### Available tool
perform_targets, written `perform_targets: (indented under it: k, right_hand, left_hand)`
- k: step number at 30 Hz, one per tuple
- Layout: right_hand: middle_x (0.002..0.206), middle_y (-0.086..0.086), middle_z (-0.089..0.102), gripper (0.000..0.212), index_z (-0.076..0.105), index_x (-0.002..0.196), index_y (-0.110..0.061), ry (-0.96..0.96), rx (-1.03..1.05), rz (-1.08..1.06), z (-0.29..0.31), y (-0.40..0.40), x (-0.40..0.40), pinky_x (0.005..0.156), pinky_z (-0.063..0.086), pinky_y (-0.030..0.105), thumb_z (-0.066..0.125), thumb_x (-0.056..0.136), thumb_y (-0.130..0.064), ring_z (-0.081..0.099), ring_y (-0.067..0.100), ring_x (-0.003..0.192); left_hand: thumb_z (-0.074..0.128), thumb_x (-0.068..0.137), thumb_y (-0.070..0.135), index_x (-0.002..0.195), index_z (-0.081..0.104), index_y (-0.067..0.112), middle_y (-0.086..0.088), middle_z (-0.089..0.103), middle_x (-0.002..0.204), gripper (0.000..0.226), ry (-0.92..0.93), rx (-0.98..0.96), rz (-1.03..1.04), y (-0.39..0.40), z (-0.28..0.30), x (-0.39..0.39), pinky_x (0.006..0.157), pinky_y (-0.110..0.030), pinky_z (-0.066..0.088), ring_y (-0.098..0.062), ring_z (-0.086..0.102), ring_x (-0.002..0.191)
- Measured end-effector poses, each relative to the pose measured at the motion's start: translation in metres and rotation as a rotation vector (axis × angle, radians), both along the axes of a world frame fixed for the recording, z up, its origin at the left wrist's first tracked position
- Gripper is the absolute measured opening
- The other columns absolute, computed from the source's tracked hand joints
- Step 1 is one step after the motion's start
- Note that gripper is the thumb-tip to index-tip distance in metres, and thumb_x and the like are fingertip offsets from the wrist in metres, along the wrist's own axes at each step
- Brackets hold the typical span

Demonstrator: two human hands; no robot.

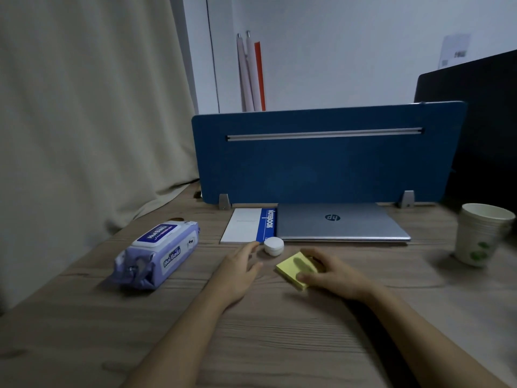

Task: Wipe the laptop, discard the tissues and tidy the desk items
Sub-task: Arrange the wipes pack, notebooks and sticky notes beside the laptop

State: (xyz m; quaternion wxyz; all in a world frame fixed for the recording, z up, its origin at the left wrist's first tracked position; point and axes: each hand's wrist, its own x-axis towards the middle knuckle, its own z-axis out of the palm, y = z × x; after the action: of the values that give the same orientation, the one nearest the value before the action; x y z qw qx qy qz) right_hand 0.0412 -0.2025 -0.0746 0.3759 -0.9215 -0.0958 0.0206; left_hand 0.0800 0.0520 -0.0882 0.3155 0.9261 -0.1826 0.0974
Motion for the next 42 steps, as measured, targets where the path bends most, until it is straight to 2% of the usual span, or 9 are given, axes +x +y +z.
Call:
perform_targets:
  k: [2, 5, 8, 15, 20, 31, 36, 40, 42]
  right_hand:
    - [0.143, -0.004, 0.043, 0.100, 0.035, 0.146, -0.031, -0.053, -0.143, -0.014, -0.002, -0.001, -0.005, 0.109, 0.036, 0.038, 0.066, 0.061, -0.074, 0.040, 0.015, 0.129]
    - [0.151, -0.004, 0.036, 0.108, 0.027, 0.149, -0.035, -0.106, -0.237, -0.040, -0.005, 0.000, -0.005, 0.111, 0.034, 0.042, 0.063, 0.057, -0.078, 0.034, 0.017, 0.135]
    - [0.149, -0.006, 0.037, 0.102, 0.028, 0.147, -0.038, -0.147, -0.288, -0.049, -0.009, 0.001, -0.001, 0.108, 0.035, 0.040, 0.062, 0.060, -0.079, 0.035, 0.017, 0.132]
    - [0.137, -0.003, 0.048, 0.082, 0.039, 0.142, -0.034, -0.253, -0.248, -0.082, -0.011, 0.001, 0.007, 0.102, 0.034, 0.030, 0.069, 0.069, -0.056, 0.042, 0.018, 0.125]
    - [0.136, -0.002, 0.048, 0.081, 0.040, 0.141, -0.034, -0.211, -0.242, -0.063, -0.010, 0.000, 0.013, 0.103, 0.036, 0.033, 0.062, 0.065, -0.052, 0.041, 0.021, 0.127]
    - [0.139, -0.007, 0.048, 0.071, 0.048, 0.134, -0.036, -0.154, -0.263, 0.032, 0.001, 0.003, 0.028, 0.103, 0.034, 0.036, 0.048, 0.064, -0.038, 0.039, 0.018, 0.127]
    - [0.141, -0.008, 0.047, 0.058, 0.048, 0.135, -0.034, -0.147, -0.247, 0.082, 0.004, 0.001, 0.032, 0.105, 0.032, 0.037, 0.060, 0.078, -0.027, 0.037, 0.016, 0.128]
    - [0.144, -0.010, 0.042, 0.064, 0.043, 0.138, -0.038, -0.148, -0.294, 0.127, 0.005, -0.002, 0.035, 0.106, 0.030, 0.036, 0.061, 0.077, -0.046, 0.032, 0.013, 0.131]
    - [0.143, -0.011, 0.041, 0.065, 0.041, 0.139, -0.038, -0.179, -0.319, 0.133, 0.003, -0.004, 0.038, 0.106, 0.030, 0.033, 0.066, 0.080, -0.051, 0.032, 0.012, 0.131]
  left_hand:
    - [0.056, 0.095, 0.036, 0.145, 0.036, 0.035, 0.007, 0.050, 0.145, 0.053, -0.015, 0.035, -0.007, -0.002, 0.000, 0.000, 0.101, -0.032, 0.043, -0.011, 0.048, 0.129]
    - [0.057, 0.094, 0.037, 0.144, 0.036, 0.036, 0.008, 0.050, 0.145, 0.054, -0.038, 0.064, 0.005, -0.003, -0.003, 0.003, 0.099, -0.031, 0.044, -0.011, 0.048, 0.127]
    - [0.056, 0.093, 0.040, 0.142, 0.036, 0.037, 0.010, 0.050, 0.143, 0.053, -0.077, 0.084, 0.019, -0.006, -0.007, 0.009, 0.095, -0.030, 0.045, -0.010, 0.050, 0.124]
    - [0.054, 0.090, 0.055, 0.142, 0.033, 0.034, 0.009, 0.049, 0.143, 0.060, -0.142, 0.117, 0.055, -0.030, -0.005, 0.025, 0.098, -0.045, 0.045, -0.016, 0.046, 0.127]
    - [0.051, 0.088, 0.062, 0.145, 0.034, 0.030, 0.007, 0.048, 0.144, 0.067, -0.130, 0.124, 0.053, -0.041, -0.003, 0.040, 0.100, -0.045, 0.043, -0.018, 0.043, 0.129]
    - [0.068, 0.087, 0.038, 0.136, 0.051, 0.026, 0.005, 0.059, 0.132, 0.054, -0.023, -0.123, -0.017, -0.028, -0.003, 0.053, 0.100, -0.038, 0.047, -0.013, 0.054, 0.117]
    - [0.074, 0.084, 0.030, 0.130, 0.057, 0.024, 0.006, 0.062, 0.125, 0.050, 0.039, -0.213, -0.030, -0.013, 0.001, 0.053, 0.096, -0.028, 0.049, -0.007, 0.060, 0.108]
    - [0.077, 0.082, 0.030, 0.125, 0.058, 0.032, 0.017, 0.062, 0.116, 0.047, 0.060, -0.281, -0.065, -0.011, 0.003, 0.055, 0.086, -0.018, 0.052, 0.008, 0.062, 0.097]
    - [0.075, 0.083, 0.031, 0.123, 0.056, 0.040, 0.023, 0.059, 0.113, 0.046, 0.062, -0.351, -0.071, -0.007, 0.008, 0.060, 0.081, -0.018, 0.055, 0.006, 0.062, 0.098]
